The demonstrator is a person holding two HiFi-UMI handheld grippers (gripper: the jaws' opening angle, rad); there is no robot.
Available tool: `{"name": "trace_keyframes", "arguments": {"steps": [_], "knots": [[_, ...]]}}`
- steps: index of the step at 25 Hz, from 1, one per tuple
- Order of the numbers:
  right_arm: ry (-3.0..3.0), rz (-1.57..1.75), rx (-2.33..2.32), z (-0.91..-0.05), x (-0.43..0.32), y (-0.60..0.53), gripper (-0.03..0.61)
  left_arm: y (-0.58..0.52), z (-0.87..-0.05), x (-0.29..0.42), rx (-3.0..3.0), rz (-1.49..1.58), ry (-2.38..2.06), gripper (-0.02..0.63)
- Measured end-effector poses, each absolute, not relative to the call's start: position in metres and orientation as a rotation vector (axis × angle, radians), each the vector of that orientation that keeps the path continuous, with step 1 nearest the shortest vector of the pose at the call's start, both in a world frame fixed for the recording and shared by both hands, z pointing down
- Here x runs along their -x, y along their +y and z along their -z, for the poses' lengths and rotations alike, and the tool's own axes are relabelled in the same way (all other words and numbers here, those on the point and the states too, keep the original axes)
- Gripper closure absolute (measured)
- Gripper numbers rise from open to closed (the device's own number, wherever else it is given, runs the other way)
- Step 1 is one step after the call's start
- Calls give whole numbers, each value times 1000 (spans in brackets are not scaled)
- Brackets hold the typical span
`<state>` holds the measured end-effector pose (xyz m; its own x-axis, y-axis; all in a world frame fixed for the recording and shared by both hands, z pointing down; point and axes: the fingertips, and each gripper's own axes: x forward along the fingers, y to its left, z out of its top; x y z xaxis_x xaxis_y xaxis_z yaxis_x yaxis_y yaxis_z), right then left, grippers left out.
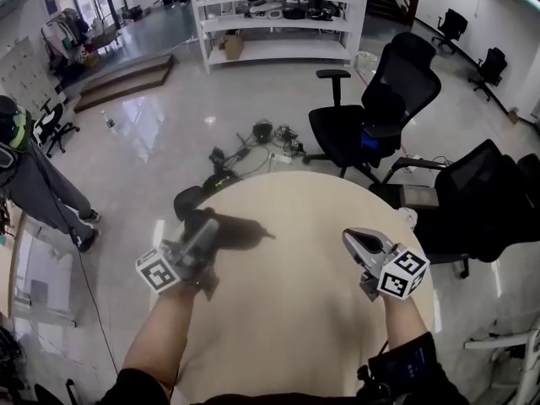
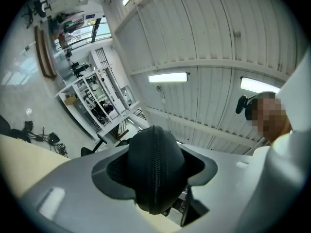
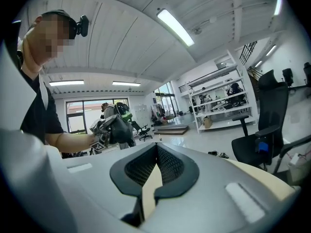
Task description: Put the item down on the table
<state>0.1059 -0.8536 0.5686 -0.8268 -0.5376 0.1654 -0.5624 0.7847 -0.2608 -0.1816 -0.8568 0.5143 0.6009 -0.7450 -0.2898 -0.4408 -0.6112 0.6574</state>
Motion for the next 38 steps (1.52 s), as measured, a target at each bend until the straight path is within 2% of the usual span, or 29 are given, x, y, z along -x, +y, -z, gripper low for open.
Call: {"name": "trace_keyframes", "arguments": {"steps": [15, 31, 38], "knots": [[-2886, -446, -766, -670, -90, -950, 565, -1025, -643, 116, -2122, 739, -868, 351], [-2947, -504, -687, -697, -98, -947, 565, -1124, -752, 32, -2083, 138, -913, 341], [-2958, -486, -637, -698, -93, -936, 565, -1144, -780, 52, -2153, -323, -1232, 224]]}}
